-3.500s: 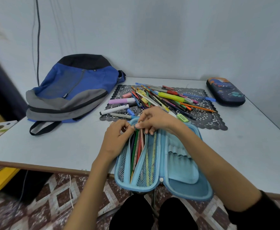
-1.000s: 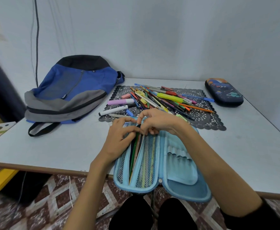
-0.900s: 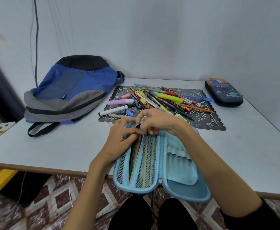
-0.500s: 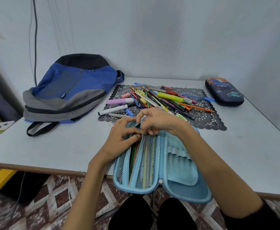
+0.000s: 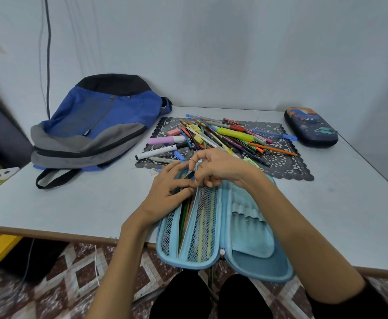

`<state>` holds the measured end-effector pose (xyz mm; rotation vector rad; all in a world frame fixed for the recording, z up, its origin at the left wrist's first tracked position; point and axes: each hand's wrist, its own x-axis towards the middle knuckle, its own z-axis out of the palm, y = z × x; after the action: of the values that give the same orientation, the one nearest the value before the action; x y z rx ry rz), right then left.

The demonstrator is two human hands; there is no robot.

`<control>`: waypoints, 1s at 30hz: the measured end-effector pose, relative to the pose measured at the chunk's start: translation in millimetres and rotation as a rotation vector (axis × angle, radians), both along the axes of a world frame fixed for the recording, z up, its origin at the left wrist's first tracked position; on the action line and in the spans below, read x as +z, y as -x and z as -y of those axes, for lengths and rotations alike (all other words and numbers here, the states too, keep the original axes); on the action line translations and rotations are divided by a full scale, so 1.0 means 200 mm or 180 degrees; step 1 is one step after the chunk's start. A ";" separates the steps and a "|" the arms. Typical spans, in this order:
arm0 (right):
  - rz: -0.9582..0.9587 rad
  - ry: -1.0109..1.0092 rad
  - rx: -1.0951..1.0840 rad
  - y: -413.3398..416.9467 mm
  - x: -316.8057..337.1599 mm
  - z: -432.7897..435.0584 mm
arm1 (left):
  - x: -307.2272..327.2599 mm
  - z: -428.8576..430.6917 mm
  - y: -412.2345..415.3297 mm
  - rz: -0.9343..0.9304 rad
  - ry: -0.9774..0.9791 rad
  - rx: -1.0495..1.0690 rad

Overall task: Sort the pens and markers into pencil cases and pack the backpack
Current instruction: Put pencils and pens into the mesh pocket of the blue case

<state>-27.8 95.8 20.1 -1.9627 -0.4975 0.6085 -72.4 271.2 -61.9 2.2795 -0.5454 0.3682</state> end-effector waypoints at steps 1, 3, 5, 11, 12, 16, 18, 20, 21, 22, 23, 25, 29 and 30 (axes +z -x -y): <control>-0.0005 0.0004 0.0002 0.00 0.00 0.00 | 0.00 0.00 0.00 0.0002 0.0000 0.0004; -0.0033 0.0009 0.0010 0.00 0.00 0.00 | 0.00 0.00 0.00 0.0023 -0.0006 0.0002; -0.0081 0.0012 0.0034 0.00 0.00 0.01 | 0.00 0.00 0.01 0.0083 0.0118 -0.0040; -0.0223 0.0062 0.0138 -0.01 -0.02 0.02 | 0.02 0.00 0.03 0.0199 0.0659 0.0166; -0.0235 0.0117 0.0166 -0.01 -0.01 0.02 | 0.02 -0.01 0.03 0.0238 0.0745 0.0242; -0.0258 0.0417 0.0336 -0.02 0.04 0.04 | 0.02 0.00 0.04 0.0285 0.0865 0.0410; -0.0060 0.0437 0.0080 -0.06 0.06 0.08 | 0.01 0.00 0.04 0.0224 0.0865 0.0486; 0.0389 0.0328 -0.0684 -0.15 0.04 0.12 | 0.01 0.00 0.04 0.0155 0.0894 0.0530; 0.0759 0.0406 -0.1111 -0.20 0.02 0.15 | 0.00 0.00 0.04 0.0140 0.0904 0.0530; 0.1166 0.0658 -0.1465 -0.24 -0.01 0.17 | 0.00 0.00 0.04 0.0136 0.0903 0.0523; 0.1487 0.1035 -0.1710 -0.29 -0.05 0.19 | 0.01 0.00 0.04 0.0141 0.0893 0.0516; 0.1730 0.1598 -0.1931 -0.33 -0.10 0.23 | 0.01 0.00 0.04 0.0153 0.0881 0.0497; 0.1790 0.1801 -0.1995 -0.35 -0.16 0.26 | 0.02 0.00 0.04 0.0158 0.0884 0.0491; 0.1832 0.1847 -0.2021 -0.35 -0.17 0.25 | 0.02 0.00 0.04 0.0156 0.0887 0.0497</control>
<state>42.1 45.2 -13.3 -2.6795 0.0045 -0.2673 -81.0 270.8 -57.3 2.0520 -0.3182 0.5432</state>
